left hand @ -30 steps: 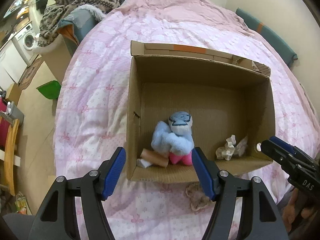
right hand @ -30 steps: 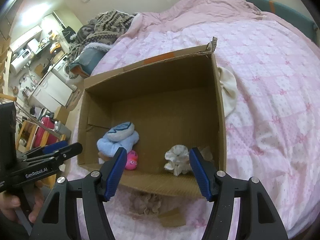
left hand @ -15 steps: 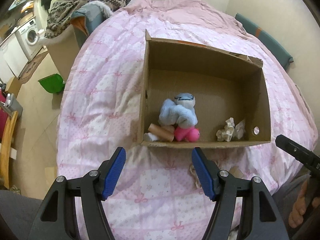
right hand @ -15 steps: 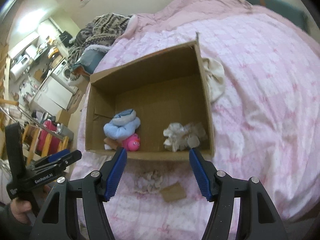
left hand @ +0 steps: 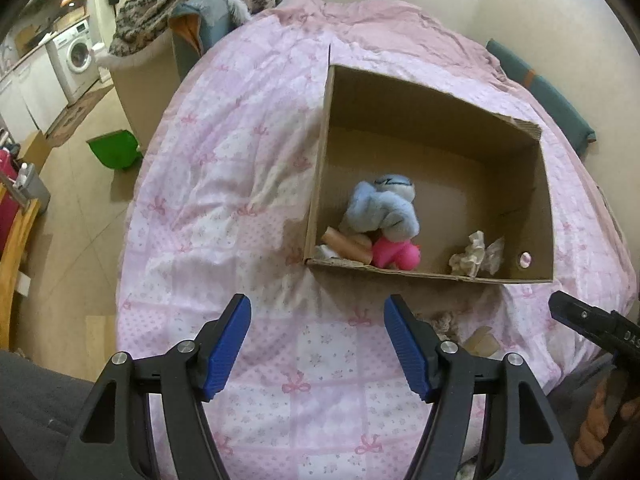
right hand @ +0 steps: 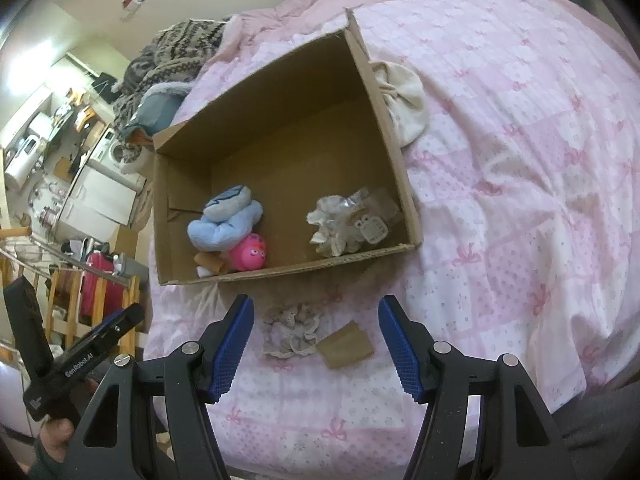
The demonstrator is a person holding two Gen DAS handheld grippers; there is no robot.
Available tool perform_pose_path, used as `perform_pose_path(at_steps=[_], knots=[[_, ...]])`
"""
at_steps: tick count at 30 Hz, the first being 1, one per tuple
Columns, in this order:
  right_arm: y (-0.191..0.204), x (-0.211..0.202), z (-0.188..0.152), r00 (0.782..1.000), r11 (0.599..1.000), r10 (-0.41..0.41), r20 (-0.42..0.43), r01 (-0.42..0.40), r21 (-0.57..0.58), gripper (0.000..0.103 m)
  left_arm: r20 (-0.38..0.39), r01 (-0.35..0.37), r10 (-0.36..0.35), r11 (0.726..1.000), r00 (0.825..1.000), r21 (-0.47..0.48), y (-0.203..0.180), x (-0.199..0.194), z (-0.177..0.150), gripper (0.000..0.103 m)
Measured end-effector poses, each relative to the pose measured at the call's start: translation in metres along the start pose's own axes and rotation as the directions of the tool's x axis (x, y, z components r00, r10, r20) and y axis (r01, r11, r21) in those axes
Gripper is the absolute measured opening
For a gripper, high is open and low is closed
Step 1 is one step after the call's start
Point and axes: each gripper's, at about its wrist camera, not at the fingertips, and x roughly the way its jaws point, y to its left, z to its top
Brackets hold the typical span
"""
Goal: Organize soft objects
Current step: 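Grasp the beige translucent piece with the right gripper, then grasp the lace-trimmed beige scrunchie with the left gripper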
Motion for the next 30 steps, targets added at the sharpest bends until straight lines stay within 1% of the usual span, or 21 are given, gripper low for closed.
perform_pose_path(at_steps=[1,2,4,5,8,10,11,12,16,18,19,20,22,23,24,25,26,27,28,30], knots=[[-0.001,0.002,0.000,1.000,1.000,0.002,-0.006,-0.002,0.010,0.068,-0.009,-0.023,0.022,1.000,1.000,-0.009,0.001,0.004,0.001,0.066],[-0.002,0.005,0.000,1.000,1.000,0.003,-0.016,-0.003,0.019,0.068,-0.012,-0.029,0.029,0.999,0.999,-0.025,0.003,0.006,0.001,0.066],[-0.001,0.014,0.000,0.999,1.000,0.007,-0.047,-0.006,0.028,0.068,-0.020,-0.012,0.011,0.999,1.000,-0.048,0.007,0.009,0.001,0.066],[0.000,0.019,-0.001,0.998,1.000,-0.002,-0.064,0.004,0.023,0.068,-0.029,-0.006,0.004,0.999,1.000,-0.052,0.007,0.010,0.000,0.066],[0.006,0.038,-0.006,0.989,0.997,-0.073,-0.128,0.071,-0.019,0.068,-0.043,-0.009,0.008,0.999,0.999,-0.037,0.004,0.014,-0.002,0.066],[0.009,0.052,-0.009,0.978,0.991,-0.126,-0.165,0.119,-0.054,0.068,-0.048,-0.009,0.007,1.000,0.999,-0.027,0.000,0.017,-0.003,0.066],[0.011,0.057,-0.010,0.968,0.981,-0.186,-0.170,0.173,-0.090,0.068,-0.051,-0.006,0.005,1.000,0.999,-0.024,-0.001,0.017,-0.003,0.066],[0.013,0.063,-0.011,0.958,0.970,-0.229,-0.172,0.209,-0.125,0.068,-0.054,-0.003,0.001,1.000,0.999,-0.023,-0.002,0.018,-0.004,0.066],[0.015,0.086,-0.018,0.935,0.961,-0.254,-0.247,0.214,-0.178,0.068,-0.060,0.013,-0.014,1.000,0.998,-0.026,-0.006,0.019,-0.004,0.066],[0.017,0.098,-0.022,0.922,0.960,-0.250,-0.295,0.196,-0.201,0.068,-0.060,0.020,-0.021,0.999,0.998,-0.025,-0.008,0.020,-0.004,0.066],[0.019,0.103,-0.024,0.917,0.954,-0.263,-0.301,0.200,-0.223,0.068,-0.060,0.020,-0.021,1.000,0.998,-0.022,-0.009,0.020,-0.004,0.066],[0.023,0.107,-0.026,0.911,0.942,-0.287,-0.296,0.213,-0.258,0.065,-0.062,0.019,-0.021,1.000,0.998,-0.018,-0.011,0.021,-0.004,0.066],[0.031,0.111,-0.031,0.898,0.917,-0.333,-0.286,0.239,-0.319,0.053,-0.065,0.016,-0.017,1.000,0.998,-0.011,-0.012,0.022,-0.005,0.066],[0.033,0.112,-0.032,0.893,0.905,-0.355,-0.276,0.254,-0.341,0.045,-0.068,0.013,-0.014,1.000,0.998,-0.008,-0.012,0.022,-0.005,0.066],[0.036,0.112,-0.035,0.892,0.900,-0.360,-0.274,0.254,-0.355,0.042,-0.070,0.013,-0.013,1.000,0.997,-0.007,-0.012,0.023,-0.006,0.066],[0.037,0.112,-0.036,0.892,0.898,-0.359,-0.274,0.250,-0.362,0.039,-0.075,0.013,-0.014,1.000,0.997,-0.007,-0.012,0.024,-0.006,0.066],[0.039,0.112,-0.038,0.893,0.896,-0.360,-0.271,0.250,-0.367,0.034,-0.078,0.014,-0.014,1.000,0.997,-0.007,-0.012,0.024,-0.007,0.066],[0.040,0.111,-0.039,0.897,0.900,-0.348,-0.272,0.238,-0.365,0.020,-0.080,0.014,-0.015,1.000,0.997,-0.008,-0.011,0.025,-0.007,0.066],[0.040,0.110,-0.040,0.901,0.907,-0.331,-0.282,0.220,-0.360,0.016,-0.082,0.014,-0.015,1.000,0.997,-0.010,-0.011,0.025,-0.007,0.066],[0.042,0.108,-0.040,0.904,0.907,-0.326,-0.275,0.217,-0.360,0.013,-0.083,0.013,-0.014,1.000,0.996,-0.012,-0.010,0.026,-0.008,0.066]])
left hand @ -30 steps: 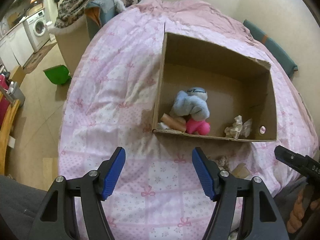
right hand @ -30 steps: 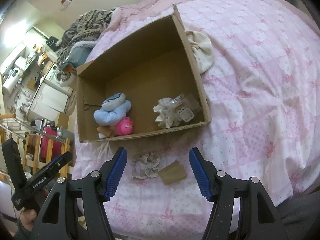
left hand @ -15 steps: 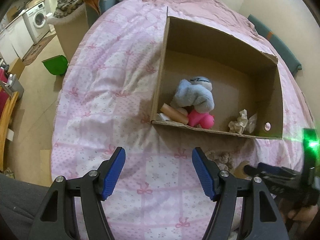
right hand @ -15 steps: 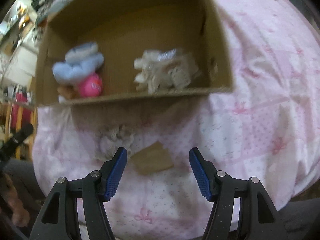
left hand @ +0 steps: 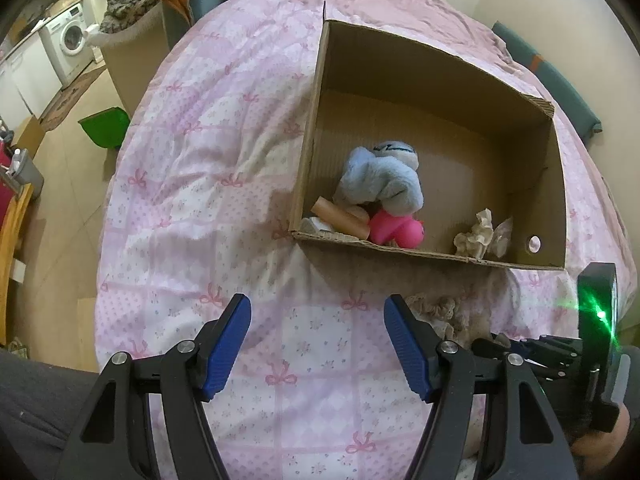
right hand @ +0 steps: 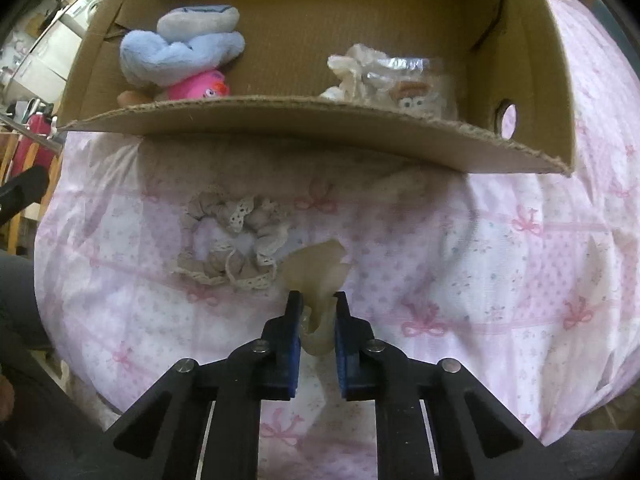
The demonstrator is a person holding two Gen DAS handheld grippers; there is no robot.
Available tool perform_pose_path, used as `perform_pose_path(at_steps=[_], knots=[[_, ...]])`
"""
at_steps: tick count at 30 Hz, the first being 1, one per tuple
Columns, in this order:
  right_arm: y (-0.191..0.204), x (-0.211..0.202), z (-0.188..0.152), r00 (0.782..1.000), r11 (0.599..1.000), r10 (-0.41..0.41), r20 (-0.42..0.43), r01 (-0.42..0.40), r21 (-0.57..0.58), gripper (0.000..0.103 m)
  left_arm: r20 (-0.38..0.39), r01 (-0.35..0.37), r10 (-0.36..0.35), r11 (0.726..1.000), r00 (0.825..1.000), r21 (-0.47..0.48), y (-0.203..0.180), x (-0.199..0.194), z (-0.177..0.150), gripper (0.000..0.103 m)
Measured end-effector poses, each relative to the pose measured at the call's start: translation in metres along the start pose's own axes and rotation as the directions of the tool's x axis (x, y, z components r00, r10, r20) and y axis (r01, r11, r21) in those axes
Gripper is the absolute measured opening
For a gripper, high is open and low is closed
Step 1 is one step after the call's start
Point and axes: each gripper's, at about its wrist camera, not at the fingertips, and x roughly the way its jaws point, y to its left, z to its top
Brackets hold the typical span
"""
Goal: Organize soft objects
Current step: 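Grasp the lace-trimmed beige scrunchie with the left gripper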
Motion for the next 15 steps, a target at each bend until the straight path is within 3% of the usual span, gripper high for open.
perform_pose_path(at_steps=[6,15], knots=[[-0.016,-0.032,-0.006,0.992,0.991,0.098,0.083,-0.105,0.078,0.013,-0.022,0.005,-0.005,1.000,1.000,0.001,-0.006,0.005,-0.008,0.066],[-0.052,-0.071,-0.016,0.957,0.953,0.175,0.232,-0.223,0.204,0.013,-0.158,0.098,-0.099,0.995,0.983,-0.012,-0.067,0.041,-0.020,0.066]])
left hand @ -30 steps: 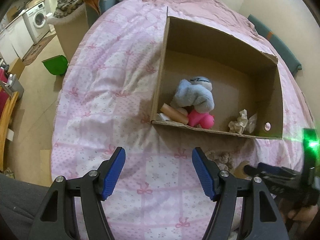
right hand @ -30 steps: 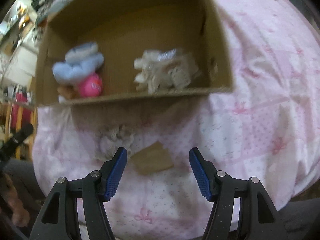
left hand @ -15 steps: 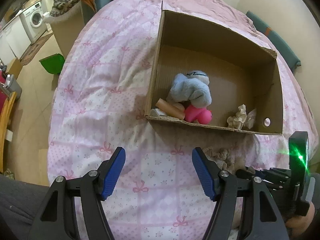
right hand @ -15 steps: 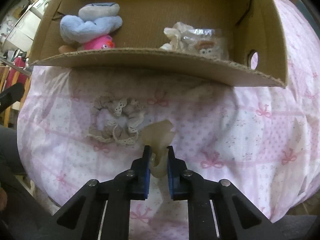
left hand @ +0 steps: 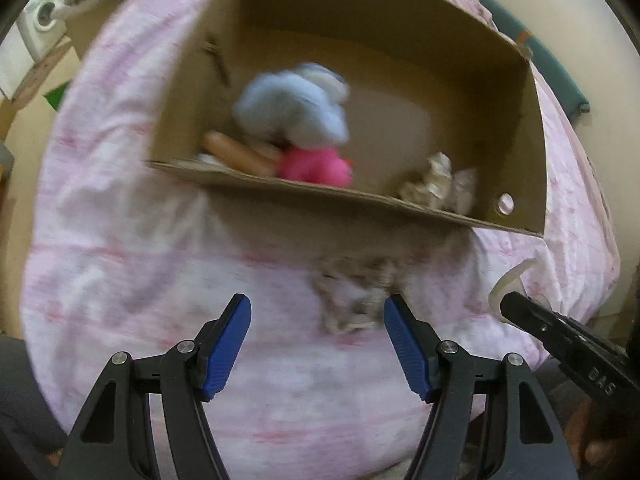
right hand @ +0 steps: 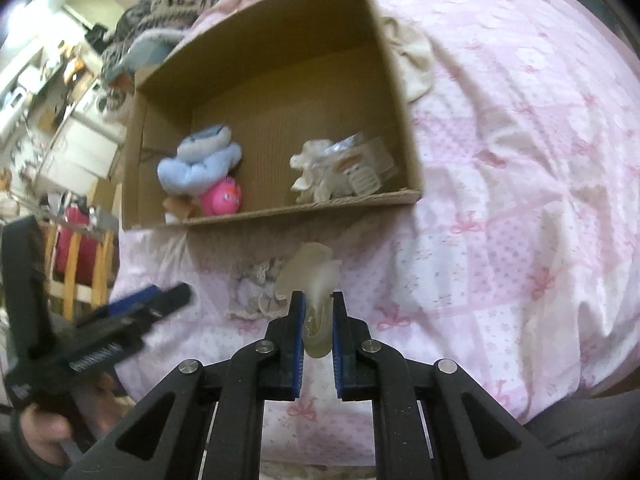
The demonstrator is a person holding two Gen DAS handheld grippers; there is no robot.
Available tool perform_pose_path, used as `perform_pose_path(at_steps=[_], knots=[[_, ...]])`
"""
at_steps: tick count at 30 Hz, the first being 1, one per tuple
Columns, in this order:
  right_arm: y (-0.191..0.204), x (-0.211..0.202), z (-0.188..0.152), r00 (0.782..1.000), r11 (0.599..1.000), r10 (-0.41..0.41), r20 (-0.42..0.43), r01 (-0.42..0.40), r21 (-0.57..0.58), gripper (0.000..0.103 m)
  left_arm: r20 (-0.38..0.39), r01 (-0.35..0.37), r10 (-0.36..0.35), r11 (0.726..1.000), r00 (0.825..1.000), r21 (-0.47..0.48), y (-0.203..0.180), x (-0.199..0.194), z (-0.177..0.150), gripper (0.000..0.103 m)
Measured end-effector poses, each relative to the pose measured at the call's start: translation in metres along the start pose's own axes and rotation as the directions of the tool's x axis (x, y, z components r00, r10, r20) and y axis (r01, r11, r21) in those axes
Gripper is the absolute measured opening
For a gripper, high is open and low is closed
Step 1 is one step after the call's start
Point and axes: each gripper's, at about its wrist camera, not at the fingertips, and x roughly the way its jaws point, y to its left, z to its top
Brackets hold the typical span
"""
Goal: Organize soft objects
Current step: 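Grasp the lace-trimmed beige scrunchie with the left gripper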
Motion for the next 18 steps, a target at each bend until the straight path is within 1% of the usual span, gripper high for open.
perform_pose_path(at_steps=[3,5,6,7,11,14,15,18], knots=[[-0.017,-0.004,0.000,1.000,0.999,0.003,0.019,-0.004,0.044,0.013,-0.051,0.015,-0.015,1.000,0.999,0.001,-0.020,0.017,0.002,0.066],[-0.027,-0.004,0.000,1.000,0.997,0.011,0.019,-0.012,0.075,0.013,-0.051,0.002,-0.002,1.000,0.999,0.014,-0.031,0.025,0.003,0.067],[-0.031,-0.004,0.000,1.000,0.996,0.015,0.020,-0.016,0.088,0.013,-0.058,-0.010,0.012,1.000,0.998,0.025,-0.038,0.030,0.003,0.072],[-0.034,-0.004,0.000,1.000,0.995,0.019,0.022,-0.021,0.096,0.013,-0.075,-0.024,0.027,0.999,0.997,0.040,-0.043,0.037,0.004,0.073],[-0.044,-0.008,0.000,0.999,0.993,0.028,0.022,-0.030,0.115,0.013,-0.074,-0.110,0.115,0.992,0.991,0.065,-0.052,0.055,0.004,0.073],[-0.042,-0.005,0.001,0.999,0.993,0.035,0.015,-0.037,0.112,0.013,-0.113,-0.148,0.156,0.986,0.981,0.076,-0.052,0.071,0.004,0.074],[-0.042,-0.006,0.001,0.999,0.993,0.036,0.017,-0.038,0.110,0.013,-0.111,-0.152,0.160,0.985,0.981,0.076,-0.051,0.073,0.004,0.077],[-0.040,-0.006,0.001,0.999,0.994,0.045,0.018,-0.047,0.102,0.013,-0.087,-0.183,0.191,0.979,0.978,0.088,-0.050,0.072,0.004,0.078]])
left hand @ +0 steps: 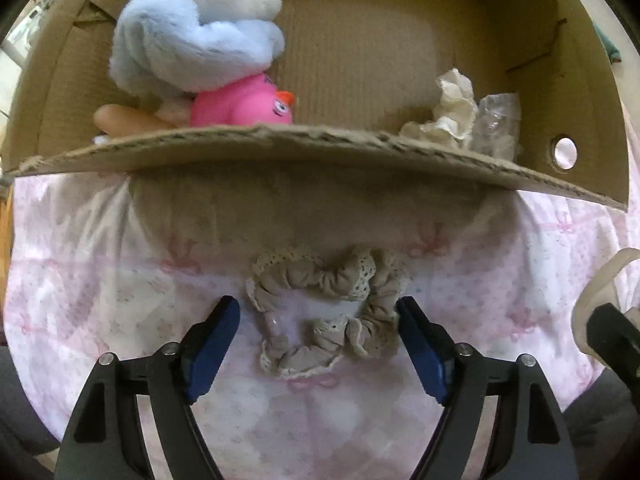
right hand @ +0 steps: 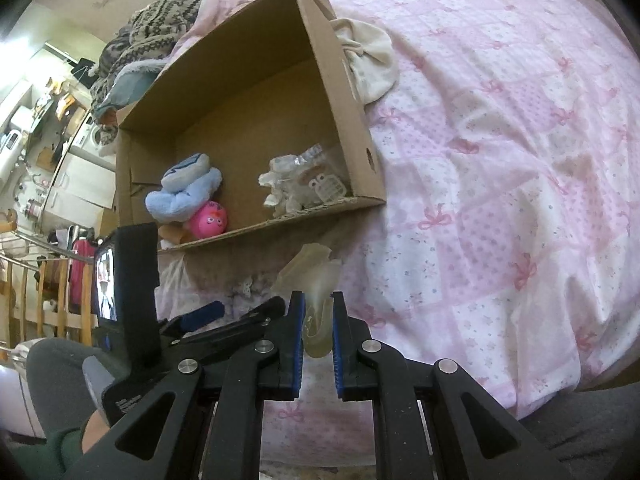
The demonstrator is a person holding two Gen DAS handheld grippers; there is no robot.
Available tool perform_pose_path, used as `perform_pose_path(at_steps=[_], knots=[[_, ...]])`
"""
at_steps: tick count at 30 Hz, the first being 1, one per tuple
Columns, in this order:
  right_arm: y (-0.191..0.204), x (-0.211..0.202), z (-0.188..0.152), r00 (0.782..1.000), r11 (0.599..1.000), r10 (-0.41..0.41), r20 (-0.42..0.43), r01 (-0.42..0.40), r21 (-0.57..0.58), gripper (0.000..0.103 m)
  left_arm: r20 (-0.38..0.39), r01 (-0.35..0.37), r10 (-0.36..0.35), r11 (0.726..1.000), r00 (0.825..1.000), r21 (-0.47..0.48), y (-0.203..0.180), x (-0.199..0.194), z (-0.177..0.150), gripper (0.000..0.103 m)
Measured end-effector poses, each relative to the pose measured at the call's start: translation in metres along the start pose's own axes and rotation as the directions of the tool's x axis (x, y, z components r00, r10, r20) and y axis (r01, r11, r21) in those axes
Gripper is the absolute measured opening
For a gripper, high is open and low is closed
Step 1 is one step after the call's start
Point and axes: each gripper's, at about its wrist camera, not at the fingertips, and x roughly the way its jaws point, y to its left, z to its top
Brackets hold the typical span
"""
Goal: Organize soft objects
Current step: 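Grasp the lace-trimmed beige scrunchie with the left gripper, then carry the scrunchie and beige piece with both grippers over the box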
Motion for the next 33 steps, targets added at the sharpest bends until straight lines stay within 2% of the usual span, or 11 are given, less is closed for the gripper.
perform_pose_path(at_steps=[1,2,3,4,6,7,10,19,23,29,33], knots=[[0.001,0.001,0.000,1.000,1.000,0.004,-0.004,-0.004,-0.001,0.013,0.009,-0.026,0.026,1.000,1.000,-0.009,0.003,-0.001,-0.001,0.078],[0.001,0.002,0.000,1.000,1.000,0.007,-0.007,-0.007,-0.001,0.013,0.010,-0.032,0.032,0.999,0.999,-0.017,0.007,-0.001,-0.002,0.072],[0.001,0.002,0.000,1.000,1.000,0.009,-0.009,-0.009,-0.001,0.013,0.002,-0.021,0.021,1.000,1.000,-0.021,0.010,0.000,-0.002,0.059],[0.001,0.002,0.000,1.000,1.000,0.009,-0.008,-0.009,0.000,0.013,-0.003,-0.018,0.018,1.000,1.000,-0.018,0.012,0.001,-0.003,0.052],[0.001,0.002,0.001,1.000,1.000,0.013,-0.006,-0.013,0.004,0.014,-0.002,-0.021,0.021,1.000,1.000,0.001,0.017,-0.001,-0.004,0.021],[0.000,0.002,0.001,1.000,1.000,0.014,-0.006,-0.014,0.007,0.014,-0.009,-0.016,0.016,1.000,1.000,-0.001,0.020,-0.002,-0.004,0.014],[0.002,0.003,0.000,1.000,1.000,0.007,-0.009,-0.007,0.006,0.014,-0.047,0.021,-0.023,0.999,0.999,-0.042,0.034,-0.005,-0.005,0.012],[0.015,0.007,-0.002,1.000,0.999,-0.011,-0.013,0.011,-0.040,0.014,-0.043,-0.015,0.013,0.999,0.999,-0.047,0.067,-0.018,-0.021,0.011],[0.020,0.009,-0.003,1.000,0.998,-0.011,-0.018,0.010,-0.055,0.014,-0.064,0.029,-0.036,0.995,0.997,-0.096,0.091,-0.024,-0.034,0.011],[0.034,0.012,-0.005,1.000,0.995,0.010,-0.013,-0.011,-0.098,0.014,-0.013,0.063,-0.064,0.995,0.998,-0.083,0.129,-0.054,-0.046,0.011],[0.045,0.012,-0.011,1.000,0.990,0.014,-0.011,-0.016,-0.139,0.014,0.060,0.051,-0.048,0.998,0.997,-0.045,0.147,-0.082,-0.049,0.011]])
